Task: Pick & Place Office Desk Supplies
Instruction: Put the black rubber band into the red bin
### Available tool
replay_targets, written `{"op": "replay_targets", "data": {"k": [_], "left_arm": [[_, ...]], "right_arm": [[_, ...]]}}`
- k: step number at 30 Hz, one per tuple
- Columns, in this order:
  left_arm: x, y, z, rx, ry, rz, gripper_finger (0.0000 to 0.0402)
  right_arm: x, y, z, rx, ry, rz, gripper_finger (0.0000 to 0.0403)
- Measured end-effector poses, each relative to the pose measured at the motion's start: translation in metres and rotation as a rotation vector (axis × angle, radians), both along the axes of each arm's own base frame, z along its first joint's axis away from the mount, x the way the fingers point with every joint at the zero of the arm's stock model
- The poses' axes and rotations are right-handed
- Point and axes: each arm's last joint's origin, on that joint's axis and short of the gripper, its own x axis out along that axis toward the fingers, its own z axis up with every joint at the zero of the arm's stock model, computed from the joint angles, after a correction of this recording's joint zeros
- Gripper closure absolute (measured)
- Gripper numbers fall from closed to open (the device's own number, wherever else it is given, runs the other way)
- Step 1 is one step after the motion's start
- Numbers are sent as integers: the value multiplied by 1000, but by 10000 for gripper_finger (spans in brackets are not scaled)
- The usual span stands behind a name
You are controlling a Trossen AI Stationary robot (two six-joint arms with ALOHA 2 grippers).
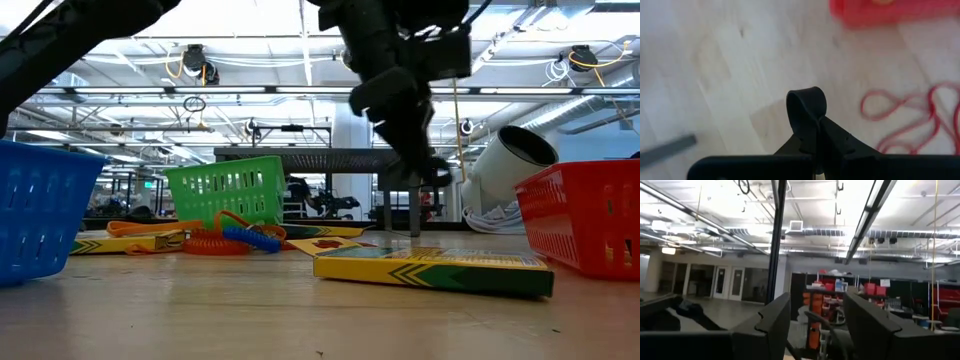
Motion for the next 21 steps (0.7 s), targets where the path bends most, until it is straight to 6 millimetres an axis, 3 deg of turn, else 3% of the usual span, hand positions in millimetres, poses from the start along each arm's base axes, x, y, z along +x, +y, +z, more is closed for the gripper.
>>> {"op": "replay_targets", "data": {"k": [5, 13, 17, 21], "left_arm": [[3, -16, 3, -24, -53, -40, 398], [1, -47, 41, -96, -230, -112, 398], [4, -64, 63, -178, -366, -165, 398], [9, -79, 69, -197, -471, -201, 398]], "right_arm": [[0, -2, 0, 2, 5, -70, 232], [1, -7, 1, 21, 15, -258, 232], [0, -7, 1, 22, 14, -259, 232], [0, -7, 1, 27, 13, -257, 232]]}}
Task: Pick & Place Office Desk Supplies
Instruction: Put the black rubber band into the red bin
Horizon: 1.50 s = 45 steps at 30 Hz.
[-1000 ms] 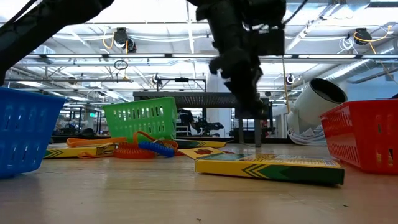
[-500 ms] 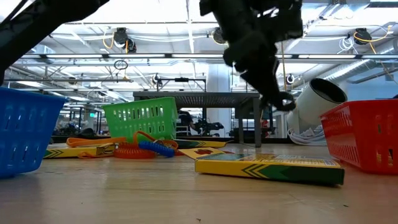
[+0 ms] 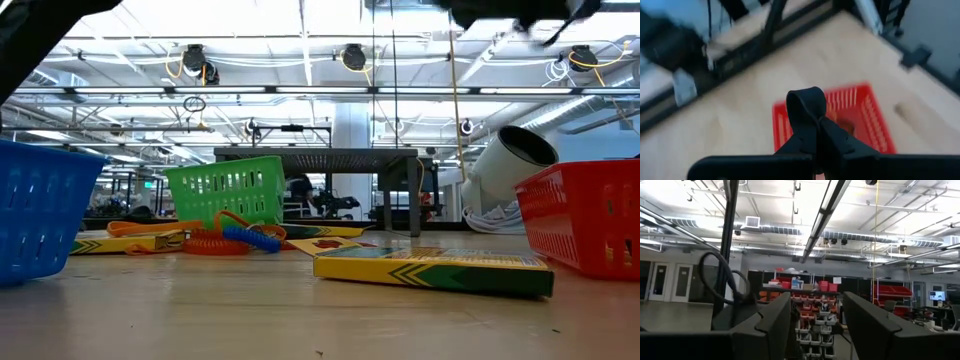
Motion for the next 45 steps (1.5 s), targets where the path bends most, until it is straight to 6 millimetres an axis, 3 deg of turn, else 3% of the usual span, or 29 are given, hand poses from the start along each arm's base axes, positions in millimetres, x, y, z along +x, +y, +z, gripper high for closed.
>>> {"op": "replay_targets", "data": {"k": [4, 15, 22, 26, 34, 45], "left_arm": [[5, -8, -6, -25, -23, -3, 398], [23, -6, -57, -95, 62, 32, 398], [27, -13, -68, -117, 61, 36, 398], [30, -16, -86, -118, 86, 39, 398], [32, -17, -91, -133, 89, 53, 394], [32, -16, -91, -109, 85, 71, 326]], "right_arm": [[0, 0, 0, 14, 0, 8, 232], [3, 1, -2, 41, 20, 30, 232], [9, 3, -5, 46, 55, 38, 232], [11, 5, -6, 44, 68, 40, 232], [14, 6, -7, 48, 79, 43, 232], [15, 6, -9, 54, 100, 49, 232]]}}
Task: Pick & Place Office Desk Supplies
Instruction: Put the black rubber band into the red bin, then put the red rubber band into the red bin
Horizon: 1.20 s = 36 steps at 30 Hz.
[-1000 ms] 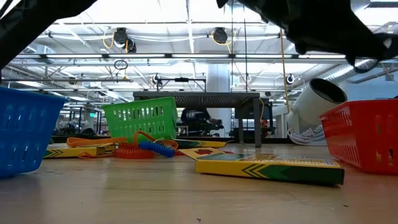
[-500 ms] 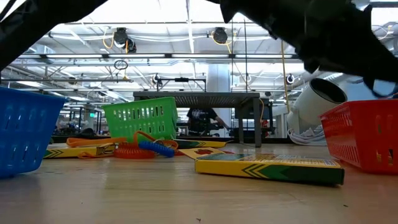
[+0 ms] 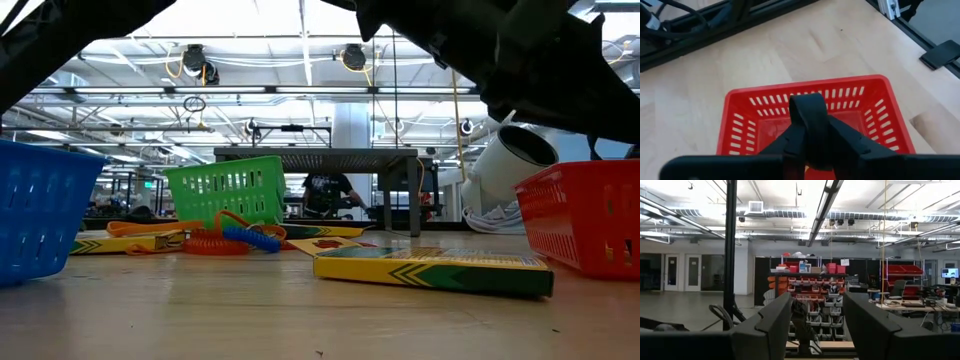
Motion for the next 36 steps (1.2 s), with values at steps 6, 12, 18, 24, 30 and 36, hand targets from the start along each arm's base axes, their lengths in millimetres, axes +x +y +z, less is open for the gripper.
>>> {"op": "replay_targets", "data": {"k": [6, 12, 18, 24, 30, 36], "left_arm": [[0, 0, -1, 11, 8, 10, 287], [-1, 2, -2, 39, 19, 52, 232], [-3, 3, -4, 59, 46, 59, 189], [-3, 2, -4, 54, 45, 62, 177], [-3, 2, -1, 42, 44, 73, 176], [-11, 4, 27, 73, 15, 43, 176]], "right_arm": [[0, 0, -1, 17, 8, 9, 232], [1, 0, -2, 18, 6, 8, 232], [2, 1, -6, 20, 20, 12, 232], [2, 1, -6, 21, 16, 12, 232], [2, 1, -6, 21, 17, 12, 232], [2, 1, -7, 19, 21, 12, 232]]}}
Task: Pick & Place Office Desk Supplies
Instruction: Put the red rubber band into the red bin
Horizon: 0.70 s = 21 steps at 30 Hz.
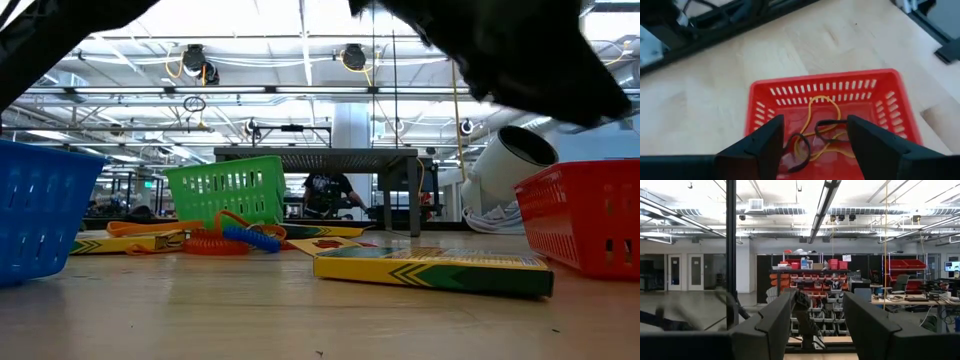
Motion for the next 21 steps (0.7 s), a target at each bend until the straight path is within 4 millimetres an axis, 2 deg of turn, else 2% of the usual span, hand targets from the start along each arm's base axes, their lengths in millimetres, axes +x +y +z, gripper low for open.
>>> {"op": "replay_targets", "data": {"k": [5, 10, 13, 17, 21], "left_arm": [[-17, 3, 46, 27, -42, -8, 176], [-37, 9, 93, -34, -79, -51, 176], [-46, 10, 110, -95, -94, -137, 176], [-51, 7, 119, -220, -100, -331, 176], [-60, 9, 128, -302, -74, -425, 176]], "right_arm": [[1, 0, -1, -4, 7, 0, 232], [4, 1, -2, -25, 17, -8, 232], [6, 2, -2, -16, 19, -6, 232], [13, 5, -5, 47, 54, 25, 232], [21, 8, -10, 70, 102, 39, 232]]}}
